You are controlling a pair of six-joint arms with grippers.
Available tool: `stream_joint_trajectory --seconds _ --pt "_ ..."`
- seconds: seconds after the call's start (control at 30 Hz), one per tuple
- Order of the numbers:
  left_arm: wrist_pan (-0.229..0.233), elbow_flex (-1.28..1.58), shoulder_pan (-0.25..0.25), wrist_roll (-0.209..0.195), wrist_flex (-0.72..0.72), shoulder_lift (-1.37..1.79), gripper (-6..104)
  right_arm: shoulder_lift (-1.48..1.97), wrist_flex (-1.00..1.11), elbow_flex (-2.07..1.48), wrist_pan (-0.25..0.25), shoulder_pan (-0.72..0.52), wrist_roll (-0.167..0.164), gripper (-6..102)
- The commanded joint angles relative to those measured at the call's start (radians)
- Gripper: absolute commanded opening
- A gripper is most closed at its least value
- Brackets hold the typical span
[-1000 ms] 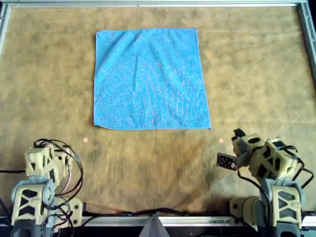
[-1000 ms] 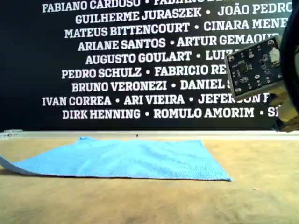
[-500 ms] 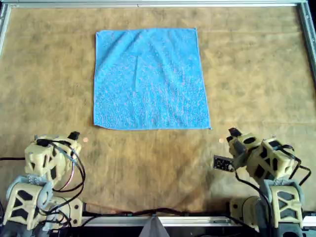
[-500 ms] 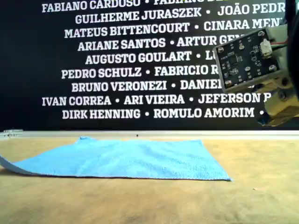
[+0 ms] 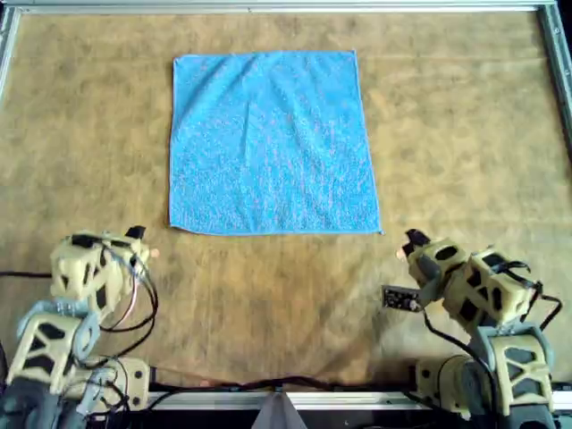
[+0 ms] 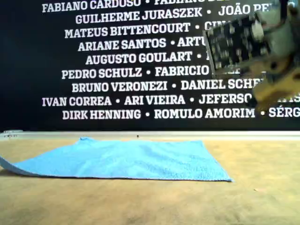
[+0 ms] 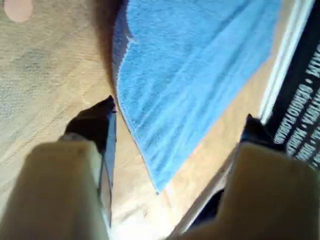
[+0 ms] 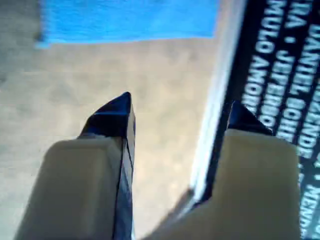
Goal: Fold a cloth
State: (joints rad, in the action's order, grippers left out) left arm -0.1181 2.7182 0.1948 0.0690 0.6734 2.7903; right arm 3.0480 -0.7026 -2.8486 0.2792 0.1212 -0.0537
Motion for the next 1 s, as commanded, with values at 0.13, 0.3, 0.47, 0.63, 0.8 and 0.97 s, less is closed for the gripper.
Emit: stream_joint_trajectory --seconds 0.13,0.3,0.47,0.63,0.8,0.97 --pt "-0.008 -0.319 0.026 -0.003 -0.034 -0.483 90 -0.488 0.058 0.281 0.005 -0.002 0.023 76" --pt "-0.008 -0.443 0.091 -0.003 -0.034 -0.762 90 -0.931 0.058 0.482 0.005 0.005 0.026 76" --pt "-0.005 -0.581 0.123 -0.003 -0.034 -0.943 90 -1.218 0.058 0.629 0.005 0.057 0.026 76" --pt "0.009 -0.738 0.11 0.0 -0.034 -1.104 90 -1.371 0.058 0.739 0.005 0.083 0.028 76" --pt "0.011 -0.85 0.11 0.005 -0.034 -1.238 90 -1.497 0.058 0.836 0.005 0.083 0.028 76" --pt "0.011 -0.899 0.11 0.003 -0.034 -1.307 90 -1.592 0.058 0.93 0.005 0.083 0.028 76"
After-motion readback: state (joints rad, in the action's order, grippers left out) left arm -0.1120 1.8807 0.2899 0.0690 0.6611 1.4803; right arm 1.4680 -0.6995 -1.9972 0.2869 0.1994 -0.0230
